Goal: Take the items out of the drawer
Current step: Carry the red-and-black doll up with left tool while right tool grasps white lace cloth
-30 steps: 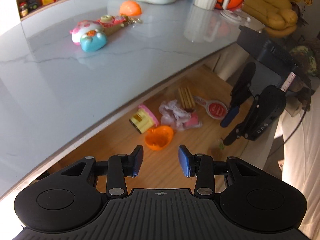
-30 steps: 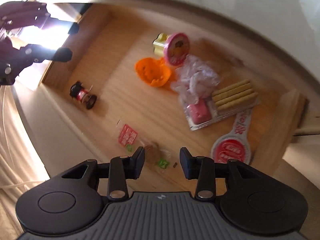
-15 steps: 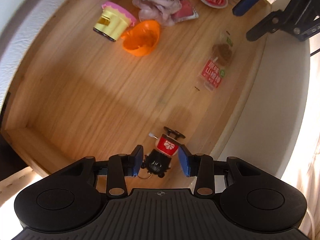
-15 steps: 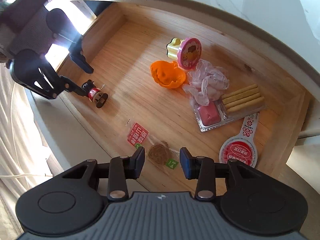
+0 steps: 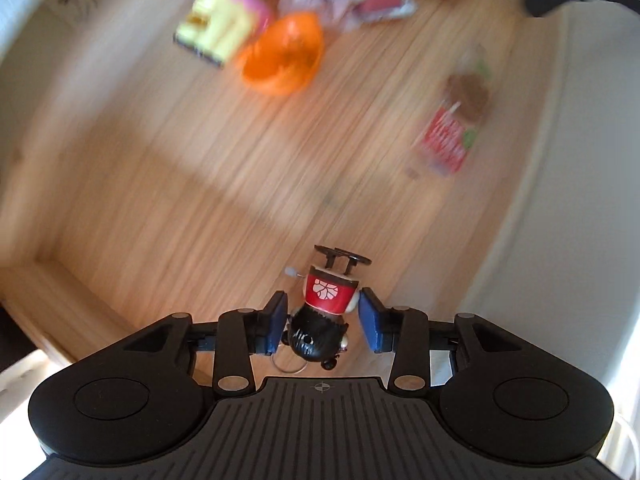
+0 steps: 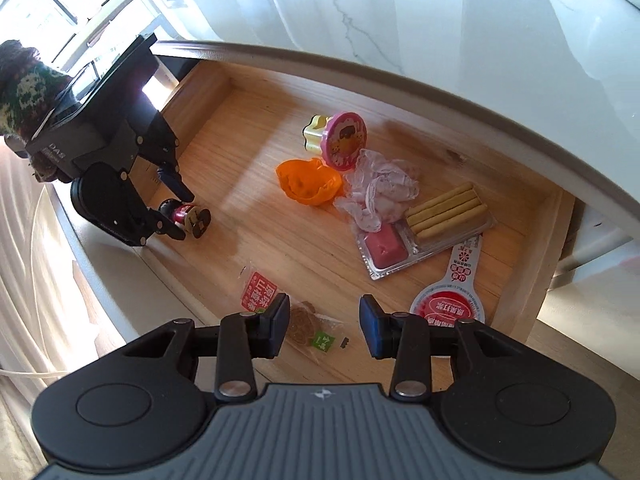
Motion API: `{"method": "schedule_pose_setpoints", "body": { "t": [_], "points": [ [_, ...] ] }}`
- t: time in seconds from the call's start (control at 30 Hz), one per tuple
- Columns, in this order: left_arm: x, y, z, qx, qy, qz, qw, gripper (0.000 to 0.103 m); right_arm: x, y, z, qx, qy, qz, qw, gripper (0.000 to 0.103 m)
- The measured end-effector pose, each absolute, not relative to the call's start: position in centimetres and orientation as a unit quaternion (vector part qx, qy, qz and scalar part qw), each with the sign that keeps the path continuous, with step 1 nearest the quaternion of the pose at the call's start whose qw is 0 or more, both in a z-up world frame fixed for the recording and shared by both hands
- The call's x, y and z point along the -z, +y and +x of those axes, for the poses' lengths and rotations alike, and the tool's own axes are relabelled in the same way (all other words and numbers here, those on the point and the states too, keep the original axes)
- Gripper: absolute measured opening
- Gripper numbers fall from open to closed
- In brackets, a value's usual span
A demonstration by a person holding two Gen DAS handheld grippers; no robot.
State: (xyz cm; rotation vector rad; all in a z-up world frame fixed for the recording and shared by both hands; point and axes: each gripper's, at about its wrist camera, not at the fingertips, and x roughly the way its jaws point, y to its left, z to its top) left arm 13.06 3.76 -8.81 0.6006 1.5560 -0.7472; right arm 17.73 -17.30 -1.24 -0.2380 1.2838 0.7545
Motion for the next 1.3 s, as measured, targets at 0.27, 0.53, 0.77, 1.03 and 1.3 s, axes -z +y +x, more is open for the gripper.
{"method": "schedule_pose_setpoints", "body": {
  "t": [0.27,0.53,0.77,1.03,1.3],
  "points": [
    [-4.4,4.9,12.0,0.342,0.525,0.162,0.762,0.043,-1.6,-17.9,15.4,-0.314,0.472,-0.145,0.811,0.038],
    [-10.1,10.4,18.0,0.138,0.321,-0.011,0.937,0.044,-4.2,-19.1,15.3,-0.302,0.368,-0.086,0.875,0.049],
    [-8.0,12.2,21.4,0.095,0.324,-0.078,0.938,0.044,-2.1,-14.6,16.7,-0.321,0.44,-0.207,0.813,0.049],
    [-8.8,14.5,18.9,0.119,0.285,-0.126,0.943,0.044,3.8,-10.1,17.2,-0.327,0.441,-0.349,0.759,0.048],
    [-8.8,14.5,15.8,0.184,0.282,-0.122,0.934,0.044,7.7,-7.9,18.9,-0.329,0.447,-0.407,0.725,0.048]
  ]
}}
